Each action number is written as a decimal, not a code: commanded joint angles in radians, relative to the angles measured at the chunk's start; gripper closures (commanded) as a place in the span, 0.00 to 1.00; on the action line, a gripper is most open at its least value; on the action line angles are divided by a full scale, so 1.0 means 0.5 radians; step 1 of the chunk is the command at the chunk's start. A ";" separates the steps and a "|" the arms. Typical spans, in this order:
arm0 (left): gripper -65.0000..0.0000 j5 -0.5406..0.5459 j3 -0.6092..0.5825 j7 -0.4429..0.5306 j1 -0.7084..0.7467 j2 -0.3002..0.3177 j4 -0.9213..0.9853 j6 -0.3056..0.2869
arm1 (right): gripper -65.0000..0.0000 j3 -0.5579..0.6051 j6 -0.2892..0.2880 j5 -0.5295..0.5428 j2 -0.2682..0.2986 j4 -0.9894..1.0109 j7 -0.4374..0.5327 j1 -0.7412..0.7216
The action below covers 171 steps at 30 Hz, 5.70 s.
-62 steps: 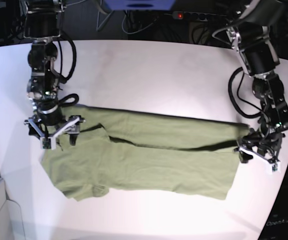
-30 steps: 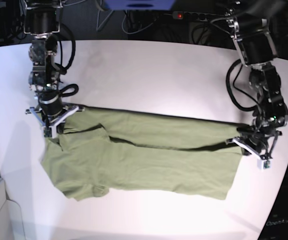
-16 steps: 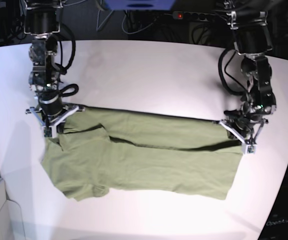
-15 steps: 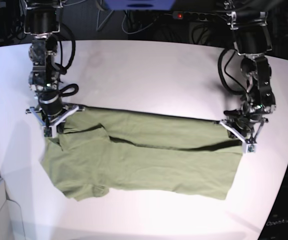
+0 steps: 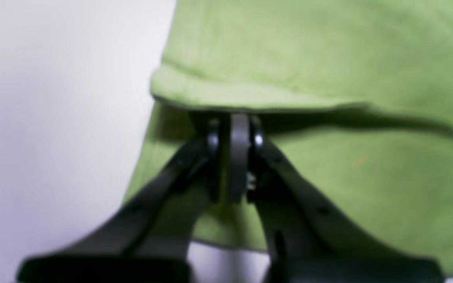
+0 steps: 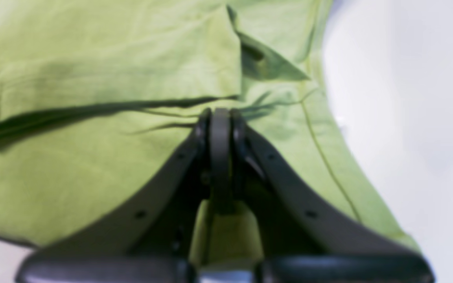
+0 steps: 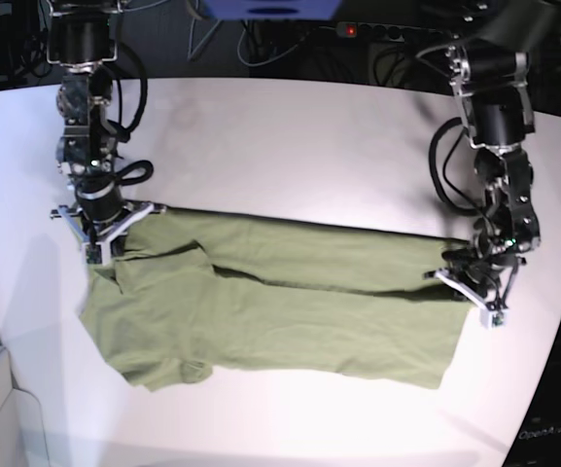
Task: Fold the T-shirt properly
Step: 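Lower the folded edge onto the shirt body and release both grippers, then drag the folded shirt back toward the robot with both grippers, then move both grippers to the hem edge and pinch the fabric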
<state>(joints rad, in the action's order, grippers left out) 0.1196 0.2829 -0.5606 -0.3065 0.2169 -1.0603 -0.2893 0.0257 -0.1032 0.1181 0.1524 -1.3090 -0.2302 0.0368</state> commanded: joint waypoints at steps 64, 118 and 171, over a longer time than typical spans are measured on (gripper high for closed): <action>0.95 0.011 0.188 -0.461 1.477 0.047 -0.864 -0.027 | 0.99 -0.090 -0.007 0.008 0.139 -0.461 0.057 0.950; 0.95 0.032 0.344 -0.145 1.480 0.004 -0.996 -0.030 | 0.99 -0.188 -0.007 0.008 0.123 -0.793 0.333 1.103; 0.56 0.011 0.501 -0.271 0.891 -0.128 -1.168 -0.027 | 0.47 0.014 -0.796 0.008 0.258 0.263 -0.520 -0.842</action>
<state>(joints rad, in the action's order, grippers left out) 0.1192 0.5301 -0.7185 0.1509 0.1387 -1.6276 -0.3023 0.0349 -0.4900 0.1150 0.2710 -1.1633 -0.5045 -0.3603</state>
